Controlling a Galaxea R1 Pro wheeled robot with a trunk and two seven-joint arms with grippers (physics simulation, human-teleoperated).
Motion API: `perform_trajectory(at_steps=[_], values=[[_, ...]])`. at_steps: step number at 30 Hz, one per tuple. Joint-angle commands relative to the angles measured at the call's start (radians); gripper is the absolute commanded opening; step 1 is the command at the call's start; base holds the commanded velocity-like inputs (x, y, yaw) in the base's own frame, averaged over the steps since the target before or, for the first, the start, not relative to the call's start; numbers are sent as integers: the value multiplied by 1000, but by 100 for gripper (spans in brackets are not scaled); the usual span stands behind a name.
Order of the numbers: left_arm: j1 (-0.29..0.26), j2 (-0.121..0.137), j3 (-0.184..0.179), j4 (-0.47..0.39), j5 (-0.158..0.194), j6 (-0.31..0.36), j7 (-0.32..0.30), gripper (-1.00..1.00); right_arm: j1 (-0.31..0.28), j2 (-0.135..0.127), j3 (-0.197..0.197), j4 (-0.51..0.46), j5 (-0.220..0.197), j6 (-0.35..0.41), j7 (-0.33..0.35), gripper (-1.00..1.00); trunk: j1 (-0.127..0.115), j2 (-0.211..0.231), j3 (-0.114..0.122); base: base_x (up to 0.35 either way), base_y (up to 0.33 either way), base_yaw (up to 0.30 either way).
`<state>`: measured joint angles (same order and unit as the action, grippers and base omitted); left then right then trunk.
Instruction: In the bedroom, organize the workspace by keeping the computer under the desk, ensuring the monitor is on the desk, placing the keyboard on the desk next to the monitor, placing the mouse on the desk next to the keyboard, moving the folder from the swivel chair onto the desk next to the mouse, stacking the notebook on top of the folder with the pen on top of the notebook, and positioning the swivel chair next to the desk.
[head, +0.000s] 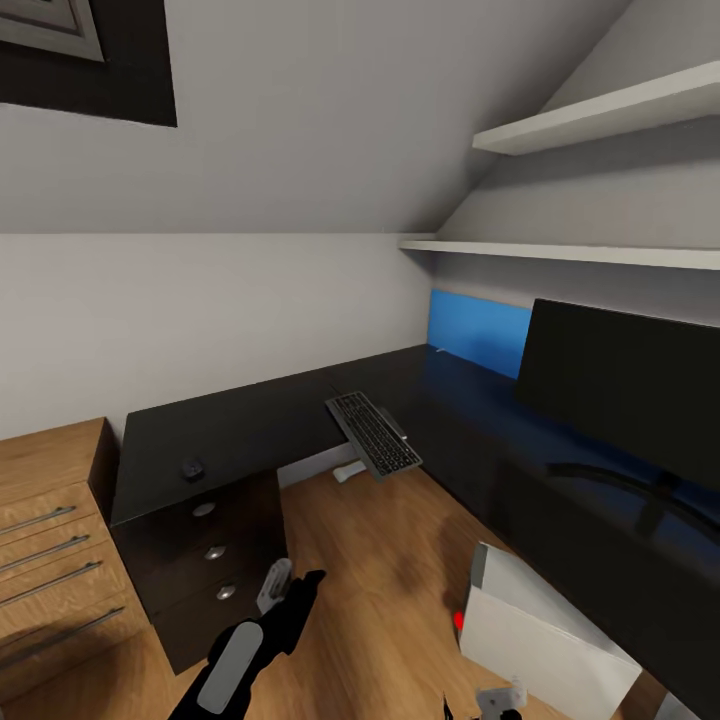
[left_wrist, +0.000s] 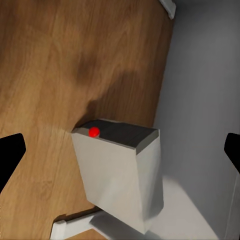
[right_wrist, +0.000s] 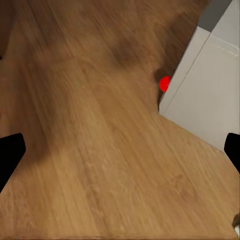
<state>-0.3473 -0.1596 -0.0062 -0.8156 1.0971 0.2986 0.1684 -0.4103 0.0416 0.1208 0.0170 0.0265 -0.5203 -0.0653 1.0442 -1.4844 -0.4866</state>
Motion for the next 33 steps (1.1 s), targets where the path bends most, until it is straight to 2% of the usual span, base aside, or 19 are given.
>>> perform_trajectory(at_steps=[1,3,9,10,17,23,28,33], values=[[0,0,-3,-2,10,2,8,100,6,0,7,1,4,-9,-7,100,0,-1,-1,1,-1,0],[-1,0,-6,-2,10,2,8,100,24,-3,8,1,6,-24,-7,100,0,-1,-1,1,-1,0],[0,1,-9,-2,9,2,8,100,106,-33,9,0,26,-130,-9,100,0,-1,-1,0,0,0],[0,1,-10,-2,9,2,8,100,130,-46,9,0,30,-173,-9,100,0,-1,-1,0,0,0],[0,1,-13,-2,10,2,8,100,217,-93,10,1,37,-342,-10,100,0,-1,-1,0,0,0],[0,1,-14,-2,10,2,8,100,244,-103,10,1,48,-404,-5,100,0,-1,-1,1,0,0],[-1,1,-16,-3,10,2,3,100,277,-105,10,1,109,-483,-3,100,0,-1,-1,130,0,0],[-1,1,-33,-3,10,2,-21,100,288,-103,10,3,138,-510,-4,100,0,-1,-1,278,0,0]])
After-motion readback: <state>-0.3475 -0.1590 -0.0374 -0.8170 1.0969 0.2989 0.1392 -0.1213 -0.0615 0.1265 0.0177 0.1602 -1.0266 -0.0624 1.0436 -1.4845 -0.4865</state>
